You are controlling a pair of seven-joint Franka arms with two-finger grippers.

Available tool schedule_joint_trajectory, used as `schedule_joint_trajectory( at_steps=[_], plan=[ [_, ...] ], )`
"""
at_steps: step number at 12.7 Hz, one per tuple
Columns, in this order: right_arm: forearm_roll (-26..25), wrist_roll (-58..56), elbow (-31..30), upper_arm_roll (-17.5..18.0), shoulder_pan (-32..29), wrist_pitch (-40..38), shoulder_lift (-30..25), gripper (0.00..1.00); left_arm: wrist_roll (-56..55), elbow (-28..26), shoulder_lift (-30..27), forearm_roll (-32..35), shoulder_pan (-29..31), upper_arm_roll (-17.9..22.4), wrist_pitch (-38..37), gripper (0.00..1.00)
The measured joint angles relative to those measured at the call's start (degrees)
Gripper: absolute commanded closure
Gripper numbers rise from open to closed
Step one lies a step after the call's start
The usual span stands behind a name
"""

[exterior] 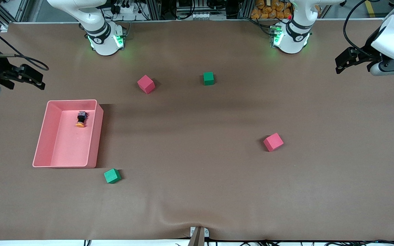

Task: Place and upright button with both arms

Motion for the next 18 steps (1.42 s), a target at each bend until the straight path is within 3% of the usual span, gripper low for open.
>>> schedule_joint_trajectory(
  at_steps=[18],
  plan=[
    [0.0, 0.03, 0.03, -0.47, 0.72, -0.58, 0.29, 0.0, 0.0, 0.0, 0.06, 0.0, -0.05, -0.19, -0.05, 0.0]
  ],
)
